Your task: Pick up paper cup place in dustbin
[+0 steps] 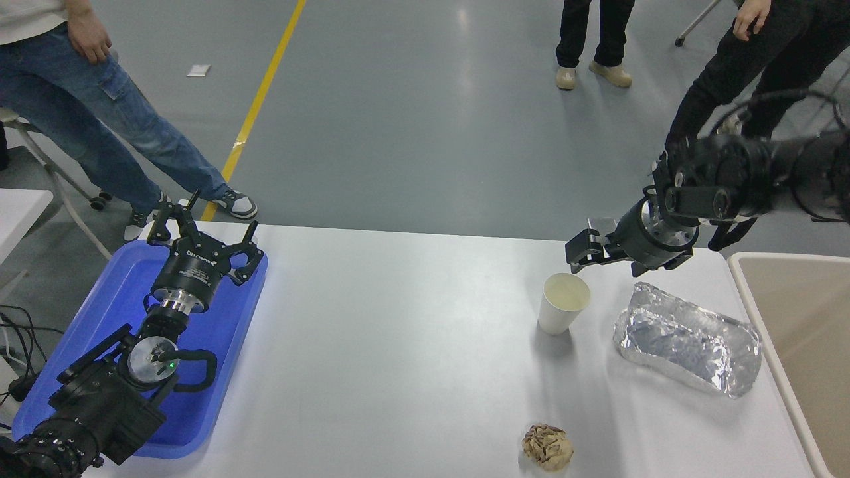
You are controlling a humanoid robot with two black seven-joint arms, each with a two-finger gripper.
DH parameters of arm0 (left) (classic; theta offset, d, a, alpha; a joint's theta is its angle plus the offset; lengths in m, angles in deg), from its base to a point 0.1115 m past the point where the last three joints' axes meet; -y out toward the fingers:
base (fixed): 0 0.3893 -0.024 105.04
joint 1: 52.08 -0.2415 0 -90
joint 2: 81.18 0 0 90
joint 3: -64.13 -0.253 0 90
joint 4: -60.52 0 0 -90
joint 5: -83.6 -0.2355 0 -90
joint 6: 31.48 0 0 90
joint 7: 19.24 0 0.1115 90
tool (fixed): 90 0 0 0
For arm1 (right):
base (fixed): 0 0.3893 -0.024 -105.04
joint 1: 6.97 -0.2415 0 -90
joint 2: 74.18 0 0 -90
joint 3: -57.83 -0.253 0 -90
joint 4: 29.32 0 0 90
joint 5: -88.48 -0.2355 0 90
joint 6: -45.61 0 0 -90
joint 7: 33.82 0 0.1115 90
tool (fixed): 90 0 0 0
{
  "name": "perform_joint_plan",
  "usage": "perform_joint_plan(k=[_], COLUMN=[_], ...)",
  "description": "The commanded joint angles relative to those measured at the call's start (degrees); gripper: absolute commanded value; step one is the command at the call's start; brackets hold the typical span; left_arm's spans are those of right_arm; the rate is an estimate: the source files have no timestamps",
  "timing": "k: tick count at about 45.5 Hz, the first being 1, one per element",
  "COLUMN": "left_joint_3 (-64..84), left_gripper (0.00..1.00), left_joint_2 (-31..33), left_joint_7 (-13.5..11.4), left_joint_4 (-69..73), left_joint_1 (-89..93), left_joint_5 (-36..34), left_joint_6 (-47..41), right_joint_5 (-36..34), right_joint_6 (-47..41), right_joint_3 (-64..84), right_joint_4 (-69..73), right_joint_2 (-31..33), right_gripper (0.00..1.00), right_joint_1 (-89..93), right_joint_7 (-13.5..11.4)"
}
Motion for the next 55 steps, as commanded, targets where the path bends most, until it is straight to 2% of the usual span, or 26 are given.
perform_joint_plan(k=[1,22,47,52,55], left_joint_3=[0.0,0.1,0.0,0.0,0.0], left_gripper=[1.0,1.0,1.0,1.0,1.0], left_joint_2=[0.0,0.0,0.0,0.0,0.0], left_joint_7=[0.0,0.0,0.0,0.0,0.0], left_joint_4=[0.0,0.0,0.0,0.0,0.0], left_joint_1=[0.0,0.0,0.0,0.0,0.0], left_joint_5=[0.0,0.0,0.0,0.0,0.0], left_joint_6=[0.0,0.0,0.0,0.0,0.0], right_joint_5=[-0.4,-5.2,-5.3,-5.3,-5.3], right_joint_6=[6.1,12.3,17.2,17.7,17.9], right_joint_3=[-0.8,-0.9,-1.5,-1.5,-1.5], right_joint_4=[-2.8,-4.8,-4.9,-4.9,-4.9], right_joint_2=[-0.6,-1.0,-2.4,-2.5,-2.8], right_gripper=[1.0,0.99,0.86,0.7,0.57], right_joint_1=[7.0,12.4,15.2,15.5,15.6], right_joint_7=[-0.1,-0.3,-0.2,-0.1,-0.1])
